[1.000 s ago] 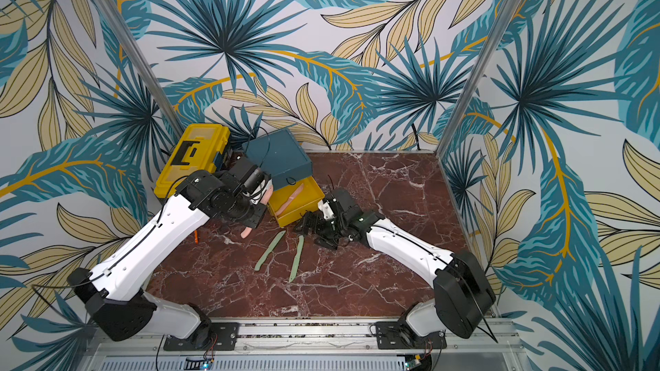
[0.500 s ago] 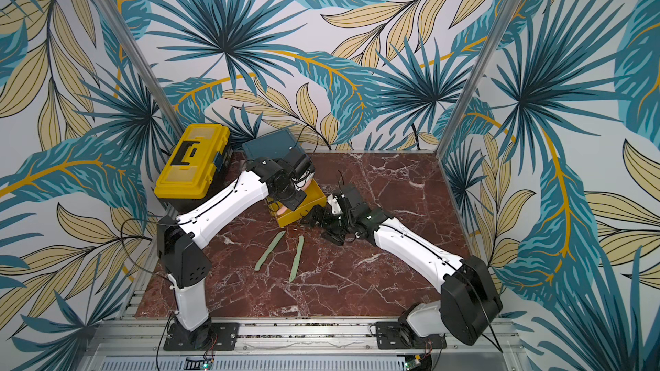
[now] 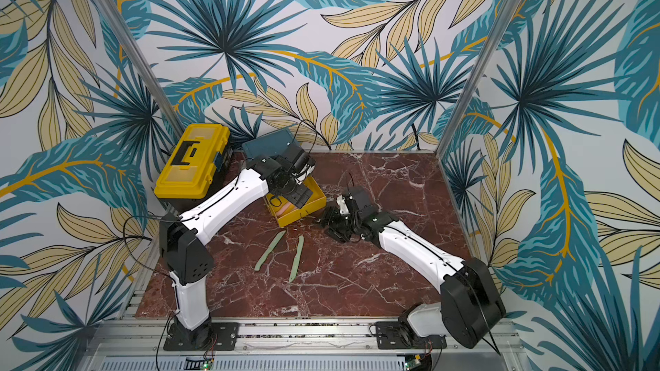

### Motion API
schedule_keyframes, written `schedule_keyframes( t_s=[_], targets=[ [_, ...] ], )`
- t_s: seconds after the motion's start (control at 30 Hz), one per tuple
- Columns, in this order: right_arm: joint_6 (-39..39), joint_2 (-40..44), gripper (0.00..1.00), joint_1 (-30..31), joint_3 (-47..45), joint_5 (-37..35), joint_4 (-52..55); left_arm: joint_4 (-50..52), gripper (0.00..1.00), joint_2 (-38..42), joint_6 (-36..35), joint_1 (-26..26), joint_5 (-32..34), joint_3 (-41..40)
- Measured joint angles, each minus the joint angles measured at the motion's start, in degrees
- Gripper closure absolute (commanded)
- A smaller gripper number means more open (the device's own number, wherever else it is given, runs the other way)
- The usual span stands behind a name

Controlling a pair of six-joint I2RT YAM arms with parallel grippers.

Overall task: Place the fruit knives into the drawer by color
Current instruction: Place the fruit knife in the drawer, then close the drawer in the storage box.

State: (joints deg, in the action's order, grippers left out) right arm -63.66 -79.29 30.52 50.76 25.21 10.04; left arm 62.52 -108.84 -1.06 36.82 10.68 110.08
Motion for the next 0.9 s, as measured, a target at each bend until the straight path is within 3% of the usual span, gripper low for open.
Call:
schedule_keyframes(
  t_s=[0.13,0.2,0.27,0.3,0.33,0.53,0.9],
  targets=[
    [-9.2,-2.8,1.0,-0.5,-5.6,-0.6,-12.2,0.1,0.05,1.4,0.4,-0.6,0.5,6.5],
    [-12.8,-6.7,1.0,-0.5,-5.6,-0.6,-18.8,1.0,0.32,0.5,0.7,-1.9,1.2,12.0],
    [-15.7,-9.7,1.0,-0.5,-5.4,-0.7,-23.8,2.2,0.81,-1.2,2.0,-4.3,1.4,17.6],
    [-16.7,-10.5,1.0,-0.5,-5.3,-0.9,-25.3,2.6,0.94,-2.1,2.6,-5.7,1.4,19.5],
    [-17.8,-11.1,1.0,-0.5,-5.2,-1.2,-26.6,3.0,1.0,-3.0,3.2,-7.4,1.3,21.1],
    [-21.8,-12.1,1.0,-0.5,-4.5,-3.0,-32.3,5.7,1.0,-9.3,5.7,-14.1,0.0,22.8],
    [-25.0,-20.0,1.0,-0.5,-0.6,-4.7,-37.6,1.0,1.0,-8.7,7.0,-16.3,-5.0,16.2]
  ],
)
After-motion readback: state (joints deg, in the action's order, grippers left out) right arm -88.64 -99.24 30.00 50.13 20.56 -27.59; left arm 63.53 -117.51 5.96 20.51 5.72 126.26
